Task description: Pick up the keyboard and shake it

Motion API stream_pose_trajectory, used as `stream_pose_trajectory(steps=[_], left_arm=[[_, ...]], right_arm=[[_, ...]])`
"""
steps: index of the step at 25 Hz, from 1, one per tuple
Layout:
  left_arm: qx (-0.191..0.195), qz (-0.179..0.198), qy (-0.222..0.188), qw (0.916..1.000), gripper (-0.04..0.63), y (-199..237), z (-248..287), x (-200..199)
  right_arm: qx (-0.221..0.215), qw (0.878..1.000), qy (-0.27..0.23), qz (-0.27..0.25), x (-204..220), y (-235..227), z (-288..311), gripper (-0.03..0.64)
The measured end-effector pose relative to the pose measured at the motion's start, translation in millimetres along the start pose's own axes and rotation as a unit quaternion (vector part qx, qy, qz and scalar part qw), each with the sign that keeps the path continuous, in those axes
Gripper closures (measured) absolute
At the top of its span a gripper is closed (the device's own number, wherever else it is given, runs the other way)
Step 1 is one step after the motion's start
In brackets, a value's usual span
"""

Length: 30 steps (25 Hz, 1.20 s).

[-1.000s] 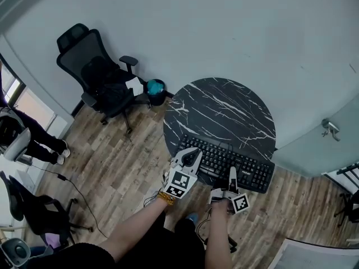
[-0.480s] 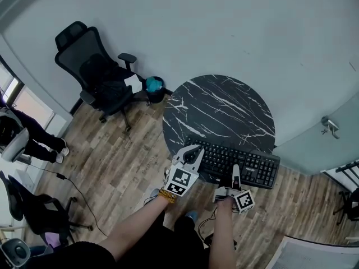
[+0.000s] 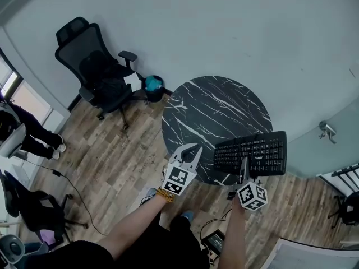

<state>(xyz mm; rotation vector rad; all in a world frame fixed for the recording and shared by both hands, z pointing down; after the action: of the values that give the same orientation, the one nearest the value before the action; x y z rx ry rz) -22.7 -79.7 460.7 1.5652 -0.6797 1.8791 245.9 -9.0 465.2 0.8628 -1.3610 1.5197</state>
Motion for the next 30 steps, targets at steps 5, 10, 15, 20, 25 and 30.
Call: stream_pose_trajectory(steps=[5, 10, 15, 20, 25, 30], left_arm=[[-0.003, -0.002, -0.011, 0.9999, 0.558, 2, -4, -3], [-0.019, -0.003, -0.019, 0.9996, 0.558, 14, -13, -4], [-0.039, -0.01, -0.012, 0.9991, 0.558, 28, -21, 8], [-0.057, -0.029, 0.0, 0.998, 0.558, 39, -34, 28], [-0.07, -0.044, 0.016, 0.9965, 0.558, 48, -41, 49], [-0.073, -0.044, 0.023, 0.9961, 0.558, 56, -45, 56]], right_arm=[[0.045, 0.976, 0.016, -0.214, -14, 26, 6, 0.537], [0.051, 0.905, 0.044, -0.42, -7, 55, 13, 0.537], [0.064, 0.795, 0.067, -0.599, 21, 71, 23, 0.535], [0.061, 0.737, 0.108, -0.665, 54, 73, 31, 0.535], [0.04, 0.729, 0.163, -0.663, 91, 66, 37, 0.534], [0.031, 0.738, 0.193, -0.646, 107, 67, 38, 0.534]])
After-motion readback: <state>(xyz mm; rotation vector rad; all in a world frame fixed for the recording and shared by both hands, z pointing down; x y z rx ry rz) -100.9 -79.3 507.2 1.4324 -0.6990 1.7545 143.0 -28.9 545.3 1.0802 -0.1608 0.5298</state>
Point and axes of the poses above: the fingertips, and each gripper's own axes: z forward along the fingers, y to its left, x out of its underside, the point moved 9 cm from there along -z, backward along the fingers, and after that the axes turned 1 degree about y, right-handed, at the moved point
